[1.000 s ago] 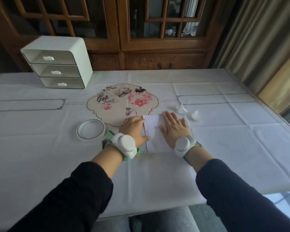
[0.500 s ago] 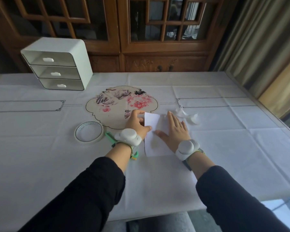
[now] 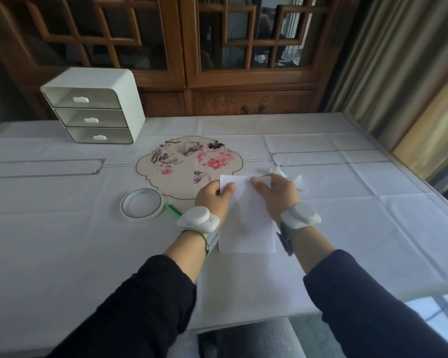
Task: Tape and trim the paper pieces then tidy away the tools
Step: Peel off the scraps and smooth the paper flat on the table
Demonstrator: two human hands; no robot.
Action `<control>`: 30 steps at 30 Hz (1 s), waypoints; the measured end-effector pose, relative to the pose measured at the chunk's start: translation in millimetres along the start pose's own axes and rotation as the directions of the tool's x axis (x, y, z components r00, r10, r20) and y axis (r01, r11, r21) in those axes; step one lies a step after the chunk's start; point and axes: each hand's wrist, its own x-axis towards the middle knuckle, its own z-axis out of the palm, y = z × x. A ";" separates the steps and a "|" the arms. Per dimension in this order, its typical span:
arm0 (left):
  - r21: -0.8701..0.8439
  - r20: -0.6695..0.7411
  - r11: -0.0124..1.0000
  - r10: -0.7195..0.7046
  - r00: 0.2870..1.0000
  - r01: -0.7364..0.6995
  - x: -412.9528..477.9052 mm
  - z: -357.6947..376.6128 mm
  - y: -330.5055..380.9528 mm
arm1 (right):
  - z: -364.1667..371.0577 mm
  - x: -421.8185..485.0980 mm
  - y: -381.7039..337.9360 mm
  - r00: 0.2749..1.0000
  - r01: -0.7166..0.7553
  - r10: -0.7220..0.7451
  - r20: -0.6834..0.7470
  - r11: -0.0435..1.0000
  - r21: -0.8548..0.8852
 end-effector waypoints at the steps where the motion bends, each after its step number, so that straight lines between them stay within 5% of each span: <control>1: 0.017 -0.012 1.000 0.011 1.000 -0.011 -1.3 -1.1 0.7 | -0.4 -1.1 -0.6 1.000 -0.006 0.006 -0.005 1.000 -0.017; 12: 0.038 -0.082 0.999 0.036 0.996 -0.032 -9.1 -14.1 9.4 | -5.1 -14.4 -11.4 0.999 -0.036 0.035 0.025 0.999 0.021; 19: -0.069 -0.219 0.997 0.001 0.976 -0.017 -6.4 -33.2 19.8 | -4.4 -35.9 -7.0 0.979 0.077 -0.039 0.201 0.979 -0.187; 25: -0.013 0.095 0.996 -0.092 0.991 0.094 -30.2 -32.0 10.1 | -4.0 -30.4 -16.0 0.993 0.081 -0.069 0.096 0.988 -0.129; 30: 0.060 0.103 0.996 -0.068 0.992 0.062 -34.3 -34.4 5.0 | -0.1 -33.2 -13.1 0.996 0.076 -0.070 0.052 0.987 -0.138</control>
